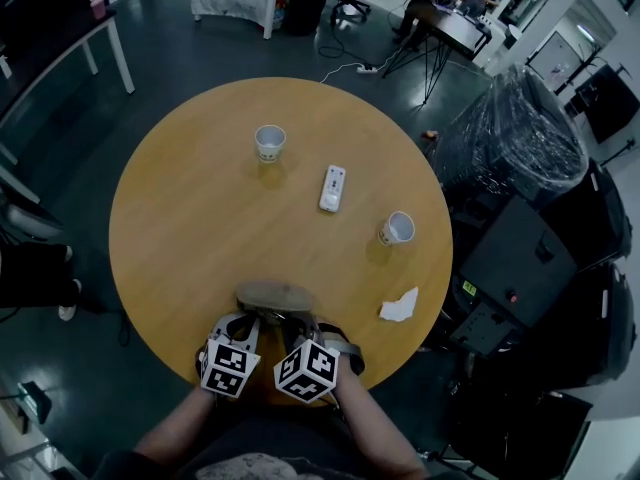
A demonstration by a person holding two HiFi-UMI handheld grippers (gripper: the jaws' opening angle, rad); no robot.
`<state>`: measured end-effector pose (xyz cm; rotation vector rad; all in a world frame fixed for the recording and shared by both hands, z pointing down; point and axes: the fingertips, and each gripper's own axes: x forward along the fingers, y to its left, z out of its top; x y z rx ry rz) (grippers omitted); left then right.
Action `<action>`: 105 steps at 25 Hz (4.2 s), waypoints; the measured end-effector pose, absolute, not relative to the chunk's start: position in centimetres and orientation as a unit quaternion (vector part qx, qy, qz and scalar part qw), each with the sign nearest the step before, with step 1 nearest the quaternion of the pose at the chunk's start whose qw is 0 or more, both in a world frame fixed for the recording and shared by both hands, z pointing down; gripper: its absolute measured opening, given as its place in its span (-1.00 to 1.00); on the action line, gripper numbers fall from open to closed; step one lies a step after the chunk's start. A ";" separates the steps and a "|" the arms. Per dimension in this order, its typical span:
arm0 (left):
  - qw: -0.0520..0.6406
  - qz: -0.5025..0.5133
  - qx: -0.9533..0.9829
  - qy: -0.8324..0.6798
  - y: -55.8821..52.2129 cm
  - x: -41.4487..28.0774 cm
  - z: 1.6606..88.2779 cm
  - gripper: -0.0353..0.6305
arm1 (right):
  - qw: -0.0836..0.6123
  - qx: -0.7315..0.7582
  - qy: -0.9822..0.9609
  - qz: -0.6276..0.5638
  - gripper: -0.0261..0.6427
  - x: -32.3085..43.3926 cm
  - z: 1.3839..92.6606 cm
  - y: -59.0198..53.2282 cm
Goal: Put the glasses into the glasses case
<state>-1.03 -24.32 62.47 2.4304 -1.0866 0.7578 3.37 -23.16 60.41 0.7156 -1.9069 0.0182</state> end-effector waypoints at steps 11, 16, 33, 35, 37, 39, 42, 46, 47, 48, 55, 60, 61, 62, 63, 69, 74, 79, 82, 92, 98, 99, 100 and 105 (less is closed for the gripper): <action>0.186 0.263 0.868 -0.379 -24.4 -0.8 62.5 -0.88 | 0.535 0.282 -0.793 -0.072 -0.95 0.8 61.8 -25.3; 0.185 0.262 0.869 -0.377 -24.3 -0.8 62.5 -0.88 | 0.550 0.260 -0.789 -0.087 -0.95 0.5 62.8 -25.4; 0.186 0.266 0.869 -0.373 -24.2 -0.8 62.5 -0.88 | 0.537 0.231 -0.807 -0.081 -0.95 0.7 64.2 -25.4; 0.186 0.266 0.869 -0.374 -24.2 -0.9 62.5 -0.88 | 0.531 0.233 -0.811 -0.080 -0.94 0.6 64.1 -25.4; 0.185 0.265 0.869 -0.376 -24.2 -0.9 62.5 -0.88 | 0.526 0.236 -0.814 -0.077 -0.94 0.6 64.1 -25.4; 0.185 0.264 0.868 -0.377 -24.3 -0.8 62.6 -0.88 | 0.524 0.240 -0.814 -0.075 -0.94 0.7 64.1 -25.4; 0.188 0.265 0.867 -0.379 -24.2 -0.8 62.7 -0.88 | 0.521 0.243 -0.814 -0.077 -0.91 0.7 63.9 -25.4; 0.188 0.263 0.867 -0.379 -24.3 -1.0 62.5 -0.88 | 0.515 0.247 -0.817 -0.078 -0.83 0.5 63.3 -25.3; 0.187 0.262 0.868 -0.379 -24.3 -1.0 62.4 -0.88 | 0.514 0.249 -0.817 -0.078 -0.82 0.4 63.1 -25.2; 0.186 0.261 0.868 -0.380 -24.4 -1.0 62.3 -0.88 | 0.514 0.252 -0.816 -0.079 -0.81 0.5 63.0 -25.2; 0.190 0.256 0.869 -0.379 -24.3 -1.0 62.3 -0.88 | 0.499 0.281 -0.816 -0.076 -0.77 0.8 61.7 -24.1; 0.190 0.233 0.870 -0.390 -24.1 -1.4 61.5 -0.88 | 0.483 0.317 -0.813 -0.074 -0.78 0.9 60.0 -23.2; 0.191 0.228 0.871 -0.391 -23.9 -1.6 61.3 -0.88 | 0.481 0.324 -0.812 -0.070 -0.78 1.0 59.7 -22.9; 0.191 0.223 0.873 -0.390 -23.6 -1.8 61.2 -0.88 | 0.478 0.332 -0.810 -0.066 -0.78 1.1 59.5 -22.6; 0.191 0.218 0.875 -0.387 -23.4 -2.0 60.9 -0.88 | 0.475 0.341 -0.809 -0.059 -0.78 1.2 59.2 -22.3; 0.190 0.181 0.887 -0.380 -22.2 -4.1 58.3 -0.88 | 0.447 0.419 -0.790 -0.034 -0.78 2.3 57.0 -20.3; 0.189 0.139 0.902 -0.363 -20.9 -5.2 55.1 -0.88 | 0.420 0.485 -0.765 -0.053 -0.87 2.8 54.4 -18.9; 0.179 0.113 0.913 -0.349 -19.3 -5.3 52.9 -0.88 | 0.392 0.518 -0.759 -0.047 -0.95 2.8 52.9 -17.6; 0.182 0.100 0.917 -0.341 -18.2 -5.0 52.2 -0.88 | 0.368 0.533 -0.762 -0.009 -0.95 3.3 52.5 -16.8; 0.169 0.101 0.918 -0.344 -12.7 -2.7 50.8 -0.88 | 0.300 0.573 -0.761 0.037 -0.96 7.5 50.1 -11.0; 0.169 0.093 0.912 -0.362 -7.5 -1.0 49.8 -0.88 | 0.288 0.574 -0.766 0.035 -0.96 10.2 48.4 -5.2; 0.167 0.091 0.912 -0.363 -6.6 -0.6 49.6 -0.88 | 0.287 0.573 -0.767 0.030 -0.96 10.5 48.1 -4.2; 0.164 0.089 0.913 -0.364 -5.7 -0.2 49.3 -0.88 | 0.286 0.571 -0.769 0.024 -0.96 10.7 47.9 -3.3; 0.157 0.071 0.911 -0.375 -1.4 0.8 48.6 -0.88 | 0.279 0.561 -0.780 -0.007 -0.96 10.8 47.3 0.9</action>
